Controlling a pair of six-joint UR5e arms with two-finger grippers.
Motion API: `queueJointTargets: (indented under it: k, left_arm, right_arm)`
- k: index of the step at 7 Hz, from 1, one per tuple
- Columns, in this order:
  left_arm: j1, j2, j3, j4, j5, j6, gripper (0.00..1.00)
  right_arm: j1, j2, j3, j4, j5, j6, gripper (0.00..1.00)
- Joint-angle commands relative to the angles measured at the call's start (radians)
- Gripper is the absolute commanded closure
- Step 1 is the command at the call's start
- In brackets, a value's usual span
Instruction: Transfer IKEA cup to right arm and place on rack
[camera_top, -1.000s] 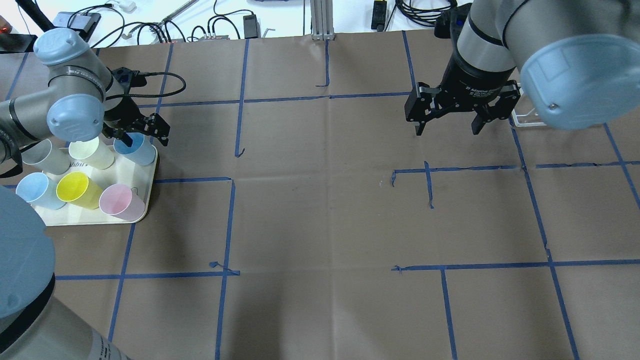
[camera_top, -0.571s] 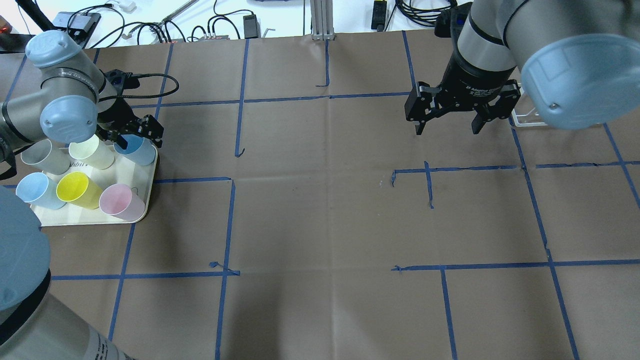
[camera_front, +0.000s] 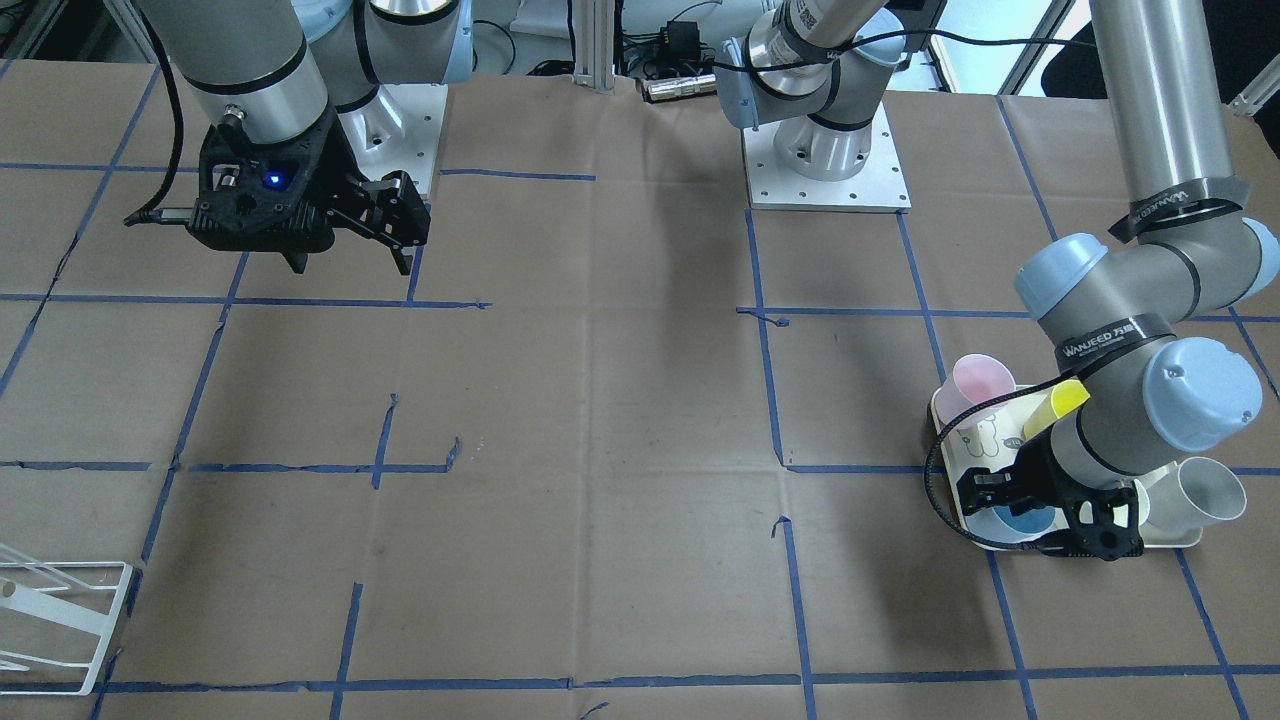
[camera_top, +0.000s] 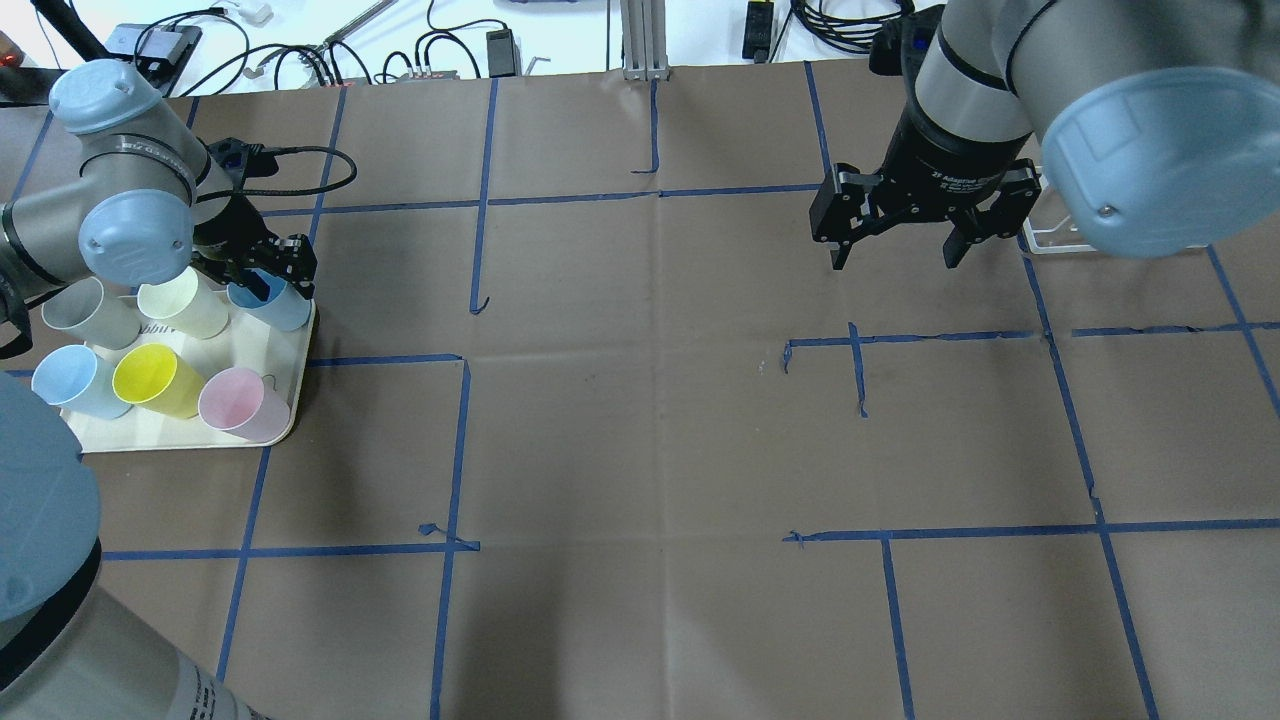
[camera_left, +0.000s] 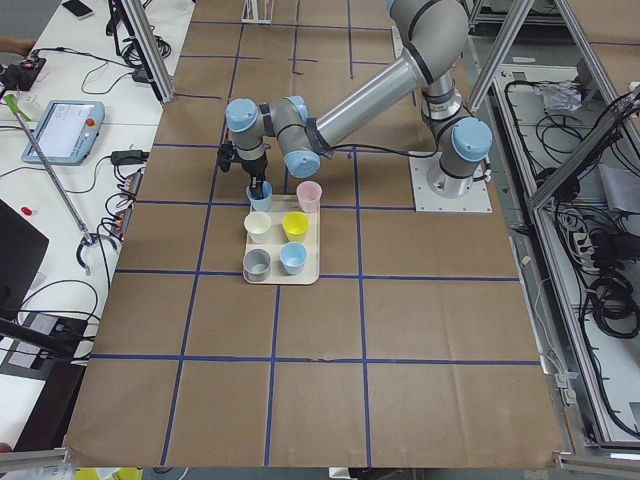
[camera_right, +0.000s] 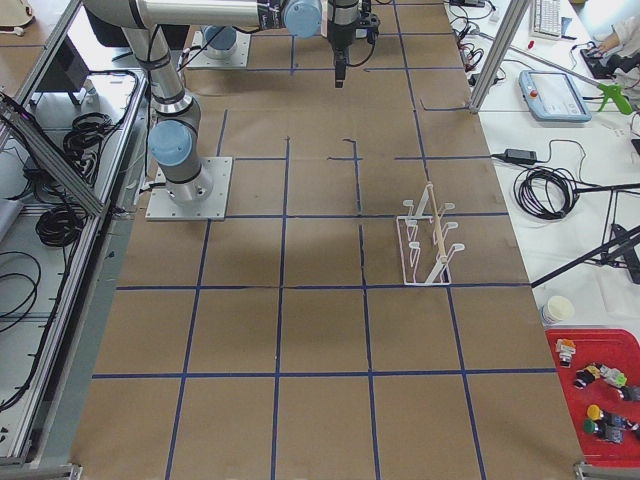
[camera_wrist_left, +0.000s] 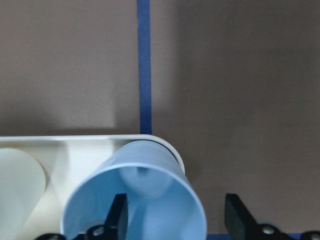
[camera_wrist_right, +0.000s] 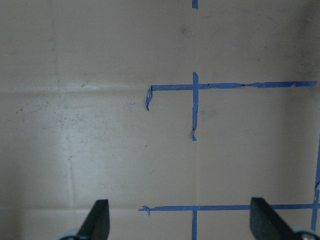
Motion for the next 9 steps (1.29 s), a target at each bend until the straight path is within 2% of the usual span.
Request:
queueJointTargets:
  k: [1, 2, 3, 9]
  left_arm:
    - [0.0, 0.001, 0.006, -0.003, -0.001, 0.001, 0.81]
    - [0.0, 0.004, 0.013, -0.006, -0.001, 0.016, 0.94]
    - [0.0, 0.002, 0.019, -0.005, 0.026, 0.03, 1.0]
    - [-0.017, 0.085, 0.033, -0.04, 0.02, 0.036, 1.0]
  right_arm:
    - [0.0, 0.0, -0.004, 0.0, 0.0, 0.001, 0.0]
    - [0.0, 0.0, -0.006, -0.001, 0.002, 0.002, 0.0]
    - [0.0, 0.0, -0.006, 0.0, 0.002, 0.002, 0.0]
    - [-0.002, 0.0, -0.01, -0.003, 0.002, 0.002, 0.0]
